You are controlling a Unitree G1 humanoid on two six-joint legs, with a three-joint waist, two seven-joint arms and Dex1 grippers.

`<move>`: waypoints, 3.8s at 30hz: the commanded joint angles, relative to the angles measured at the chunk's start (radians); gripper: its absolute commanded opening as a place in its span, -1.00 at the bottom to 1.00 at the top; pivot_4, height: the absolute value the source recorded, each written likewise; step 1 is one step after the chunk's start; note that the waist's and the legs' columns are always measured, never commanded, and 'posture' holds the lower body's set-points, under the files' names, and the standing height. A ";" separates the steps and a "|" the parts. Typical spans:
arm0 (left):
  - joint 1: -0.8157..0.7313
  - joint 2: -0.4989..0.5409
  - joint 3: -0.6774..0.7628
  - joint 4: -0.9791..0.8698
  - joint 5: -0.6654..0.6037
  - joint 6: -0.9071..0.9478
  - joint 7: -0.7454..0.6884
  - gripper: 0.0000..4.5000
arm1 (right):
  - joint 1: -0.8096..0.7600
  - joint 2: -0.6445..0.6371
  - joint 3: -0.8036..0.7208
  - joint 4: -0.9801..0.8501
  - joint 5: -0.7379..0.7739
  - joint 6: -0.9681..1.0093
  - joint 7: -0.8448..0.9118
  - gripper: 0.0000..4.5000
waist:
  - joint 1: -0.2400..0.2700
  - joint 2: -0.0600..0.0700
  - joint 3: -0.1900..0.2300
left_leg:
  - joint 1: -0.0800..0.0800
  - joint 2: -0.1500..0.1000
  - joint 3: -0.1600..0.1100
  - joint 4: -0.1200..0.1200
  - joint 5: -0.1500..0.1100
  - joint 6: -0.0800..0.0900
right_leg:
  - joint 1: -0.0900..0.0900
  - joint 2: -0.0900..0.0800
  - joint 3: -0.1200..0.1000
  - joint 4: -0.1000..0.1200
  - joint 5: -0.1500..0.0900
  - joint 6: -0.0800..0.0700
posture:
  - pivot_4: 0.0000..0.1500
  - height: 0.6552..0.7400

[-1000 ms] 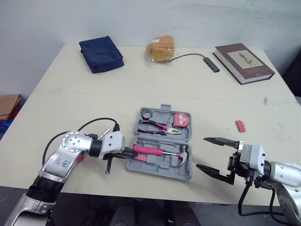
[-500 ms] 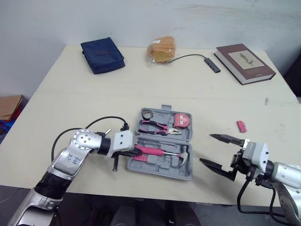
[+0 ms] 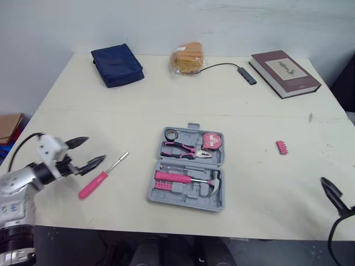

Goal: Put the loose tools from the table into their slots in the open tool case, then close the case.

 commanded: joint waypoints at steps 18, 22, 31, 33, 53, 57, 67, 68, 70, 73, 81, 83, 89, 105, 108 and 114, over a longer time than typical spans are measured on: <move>0.091 0.004 0.110 -0.153 -0.145 0.118 0.094 0.97 | -0.039 0.027 -0.042 0.046 0.068 0.087 -0.265 1.00 | -0.020 0.002 -0.002 | 0.001 0.001 -0.001 -0.003 0.000 -0.001 | 0.000 -0.002 0.000 0.000 -0.001 -0.002 | 1.00 1.00; 0.034 0.006 0.013 -0.253 -0.169 0.177 0.047 0.97 | -0.053 0.008 0.058 -0.163 0.070 0.367 -0.362 1.00 | -0.022 0.004 -0.003 | -0.001 0.001 -0.001 -0.005 -0.001 -0.003 | -0.004 -0.001 -0.001 0.000 -0.002 -0.003 | 1.00 1.00; -0.161 0.017 -0.291 -0.538 -0.280 0.395 -0.124 0.97 | -0.234 -0.059 0.258 -0.329 0.103 0.724 -0.370 1.00 | -0.019 0.005 -0.003 | -0.002 0.001 -0.001 -0.003 0.001 -0.002 | -0.003 0.000 -0.001 0.001 0.000 -0.002 | 1.00 1.00; -0.185 0.003 -0.319 -0.558 -0.288 0.415 -0.123 0.97 | -0.279 -0.067 0.285 -0.294 0.079 0.742 -0.378 1.00 | -0.019 0.005 -0.003 | -0.003 0.001 -0.002 -0.003 0.001 -0.003 | -0.004 0.001 -0.001 0.001 0.000 -0.002 | 1.00 1.00; -0.132 -0.050 -0.356 -0.667 -0.299 0.461 -0.104 0.97 | -0.593 -0.041 0.441 0.122 -0.100 0.686 -0.354 1.00 | -0.021 0.004 -0.002 | -0.003 0.000 0.000 0.001 0.002 -0.001 | -0.003 0.003 0.000 0.003 0.000 -0.001 | 1.00 1.00; -0.131 -0.050 -0.359 -0.678 -0.299 0.465 -0.100 0.99 | -0.599 -0.038 0.461 0.147 -0.115 0.676 -0.334 0.89 | -0.021 0.004 -0.002 | -0.003 0.000 0.000 0.001 0.002 -0.002 | -0.003 0.003 0.000 0.003 0.000 -0.001 | 1.00 1.00; -0.121 -0.024 -0.384 -0.697 -0.320 0.500 -0.150 1.00 | -0.581 -0.022 0.431 0.158 -0.087 0.685 -0.303 -0.67 | -0.020 0.001 -0.004 | -0.002 0.000 -0.001 0.001 0.002 -0.001 | -0.001 0.002 0.000 0.001 0.001 0.000 | 1.00 1.00; -0.118 -0.020 -0.385 -0.700 -0.323 0.504 -0.156 1.00 | -0.580 -0.023 0.425 0.160 -0.086 0.681 -0.305 -0.67 | -0.020 0.001 -0.004 | -0.002 0.000 -0.001 0.001 0.002 -0.001 | -0.001 0.002 0.000 0.001 0.001 0.000 | 1.00 1.00; -0.116 -0.020 -0.383 -0.697 -0.322 0.504 -0.160 1.00 | -0.573 -0.027 0.417 0.152 -0.082 0.674 -0.299 -0.67 | -0.019 0.001 -0.004 | -0.002 0.000 -0.001 0.001 0.001 -0.001 | -0.001 0.002 0.000 0.000 0.001 0.000 | 1.00 1.00; -0.128 -0.023 -0.376 -0.669 -0.304 0.478 -0.172 1.00 | -0.566 -0.030 0.397 0.082 -0.061 0.628 -0.277 -0.67 | -0.017 0.001 -0.004 | -0.002 0.000 -0.001 0.001 0.001 -0.001 | 0.000 0.001 -0.001 0.000 0.001 0.000 | 1.00 1.00; -0.136 0.015 -0.385 -0.606 -0.224 0.326 -0.288 1.00 | -0.547 -0.195 0.475 -0.336 0.096 0.742 0.028 -0.67 | -0.025 0.010 0.002 | -0.004 0.000 0.001 0.000 0.002 -0.001 | -0.005 0.003 0.001 0.001 0.001 0.000 | 1.00 1.00; -0.115 0.034 -0.388 -0.611 -0.222 0.326 -0.309 1.00 | -0.542 -0.258 0.514 -0.438 0.152 0.831 0.097 -0.67 | -0.021 0.008 0.003 | -0.004 0.002 0.000 -0.001 0.002 -0.002 | -0.005 0.005 0.000 0.001 0.000 -0.001 | 1.00 1.00; -0.051 0.048 -0.380 -0.637 -0.228 0.318 -0.323 1.00 | -0.590 -0.378 0.653 -0.654 0.234 1.041 0.173 -0.67 | -0.019 0.006 0.004 | -0.005 0.001 -0.002 0.000 0.001 -0.001 | -0.004 0.001 -0.001 -0.001 0.000 -0.001 | 1.00 1.00; 0.068 0.060 -0.357 -0.663 -0.181 0.257 -0.277 1.00 | -0.808 -0.291 1.101 -0.802 0.097 1.277 0.104 -0.67 | -0.018 0.005 0.004 | -0.020 0.001 -0.005 0.001 0.002 -0.002 | -0.018 -0.001 -0.004 -0.001 0.000 -0.001 | 1.00 1.00; 0.072 0.064 -0.359 -0.678 -0.184 0.268 -0.260 1.00 | -0.824 -0.269 1.125 -0.789 0.078 1.293 0.090 -0.67 | -0.018 0.005 0.004 | -0.020 0.001 -0.005 0.001 0.002 -0.002 | -0.019 -0.001 -0.004 -0.001 0.000 -0.001 | 1.00 1.00; 0.072 0.068 -0.358 -0.740 -0.210 0.331 -0.213 1.00 | -0.849 -0.269 1.182 -0.766 0.025 1.292 0.109 -0.67 | -0.019 0.005 0.004 | -0.020 0.000 -0.005 0.001 0.002 -0.002 | -0.018 0.000 -0.004 -0.001 0.000 -0.001 | 1.00 1.00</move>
